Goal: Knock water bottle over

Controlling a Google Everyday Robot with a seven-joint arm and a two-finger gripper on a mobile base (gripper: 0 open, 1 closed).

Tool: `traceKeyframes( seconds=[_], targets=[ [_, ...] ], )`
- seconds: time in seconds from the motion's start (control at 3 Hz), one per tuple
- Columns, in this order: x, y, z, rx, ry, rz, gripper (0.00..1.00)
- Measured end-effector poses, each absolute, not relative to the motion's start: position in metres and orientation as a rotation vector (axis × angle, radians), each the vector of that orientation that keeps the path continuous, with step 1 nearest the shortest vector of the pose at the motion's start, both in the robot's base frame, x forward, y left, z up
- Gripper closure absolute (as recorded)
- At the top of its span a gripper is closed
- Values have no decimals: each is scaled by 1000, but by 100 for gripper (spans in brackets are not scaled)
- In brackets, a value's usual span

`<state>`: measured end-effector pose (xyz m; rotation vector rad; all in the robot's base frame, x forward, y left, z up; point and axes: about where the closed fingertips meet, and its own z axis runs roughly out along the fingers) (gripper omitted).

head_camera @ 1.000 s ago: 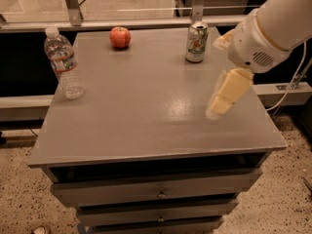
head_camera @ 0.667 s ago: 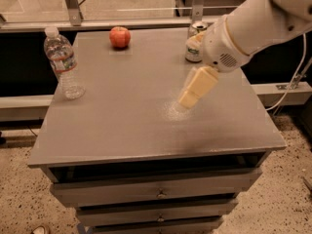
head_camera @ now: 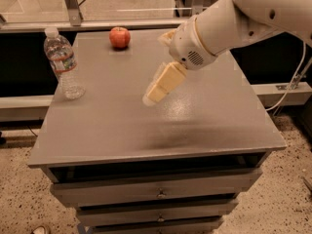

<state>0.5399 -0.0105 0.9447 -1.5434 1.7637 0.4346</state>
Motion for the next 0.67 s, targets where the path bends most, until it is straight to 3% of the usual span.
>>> traceKeyframes(
  seconds=[0.33, 0.67],
  targets=[
    [541, -1, 946, -1530, 1744, 459, 0],
    [550, 43, 931, -1512, 1665, 565, 0]
  ],
)
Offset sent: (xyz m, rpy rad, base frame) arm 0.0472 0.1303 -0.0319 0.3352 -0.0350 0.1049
